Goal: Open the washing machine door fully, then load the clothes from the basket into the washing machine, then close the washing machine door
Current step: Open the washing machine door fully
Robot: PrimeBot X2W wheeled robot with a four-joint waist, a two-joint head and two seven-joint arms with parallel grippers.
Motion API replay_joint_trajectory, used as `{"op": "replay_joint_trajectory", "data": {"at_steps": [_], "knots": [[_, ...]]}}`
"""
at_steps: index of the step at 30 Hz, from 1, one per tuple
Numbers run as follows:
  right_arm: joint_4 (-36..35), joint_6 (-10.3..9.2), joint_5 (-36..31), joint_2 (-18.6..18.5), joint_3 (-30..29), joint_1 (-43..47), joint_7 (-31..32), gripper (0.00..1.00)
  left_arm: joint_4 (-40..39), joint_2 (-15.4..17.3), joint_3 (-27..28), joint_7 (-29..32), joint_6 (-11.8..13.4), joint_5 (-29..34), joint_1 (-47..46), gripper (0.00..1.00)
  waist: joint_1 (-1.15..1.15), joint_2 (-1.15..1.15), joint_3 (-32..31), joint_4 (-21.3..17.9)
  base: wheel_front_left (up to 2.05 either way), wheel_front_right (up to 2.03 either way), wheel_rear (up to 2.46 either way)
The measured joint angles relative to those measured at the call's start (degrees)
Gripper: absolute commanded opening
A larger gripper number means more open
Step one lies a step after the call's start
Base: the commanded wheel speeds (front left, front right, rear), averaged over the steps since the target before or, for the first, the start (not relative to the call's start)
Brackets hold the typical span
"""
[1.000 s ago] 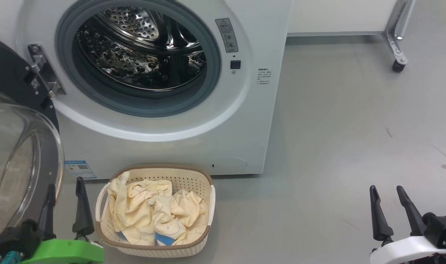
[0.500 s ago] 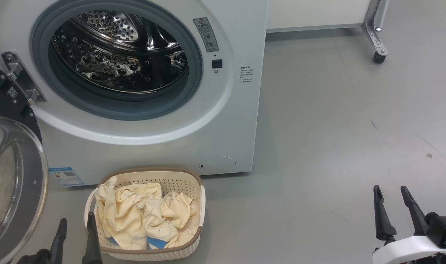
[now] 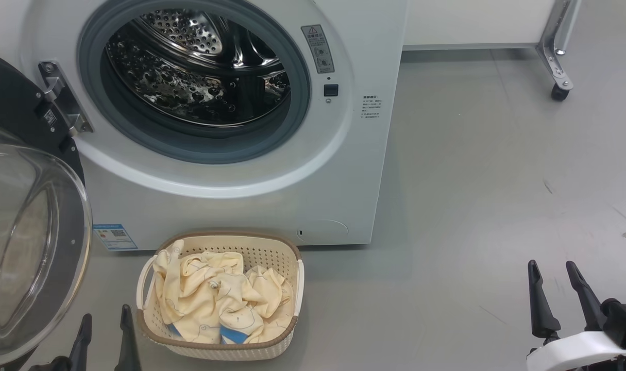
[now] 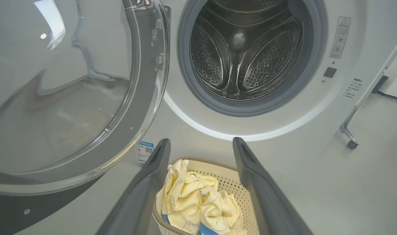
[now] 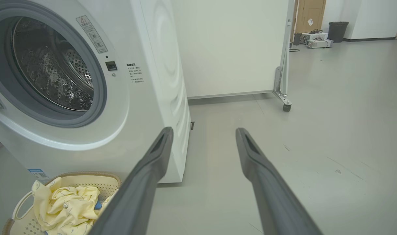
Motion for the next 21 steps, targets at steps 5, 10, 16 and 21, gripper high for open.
{"op": "replay_joint_trajectory", "data": {"at_steps": [5, 10, 16, 21], "knots": [[0.2, 0.0, 0.0, 0.1, 0.0, 0.0, 0.0, 1.0, 0.7, -0.1, 0.6, -0.4, 0.5, 0.1, 0.0, 1.0, 0.0, 0.0, -0.1, 1.0, 0.0, 0.0, 0.0], [0.3, 0.0, 0.0, 0.2, 0.7, 0.0, 0.0, 1.0, 0.7, -0.1, 1.0, -0.4, 0.5, 0.4, 0.1, 1.0, 0.0, 0.0, -0.3, 1.5, 0.0, 0.0, 0.0], [0.4, 0.0, 0.0, 0.2, 0.8, 0.0, 0.0, 1.0, 0.9, -0.1, 1.1, -0.4, 0.5, 0.4, 0.1, 1.0, 0.0, 0.0, -0.3, 1.6, 0.0, 0.0, 0.0], [0.6, 0.0, 0.0, 0.2, 0.8, 0.0, 0.0, 1.0, 1.0, -0.2, 1.5, -0.4, 0.5, 0.5, 0.1, 1.0, 0.0, 0.0, -0.4, 1.6, 0.0, 0.0, 0.0]]}}
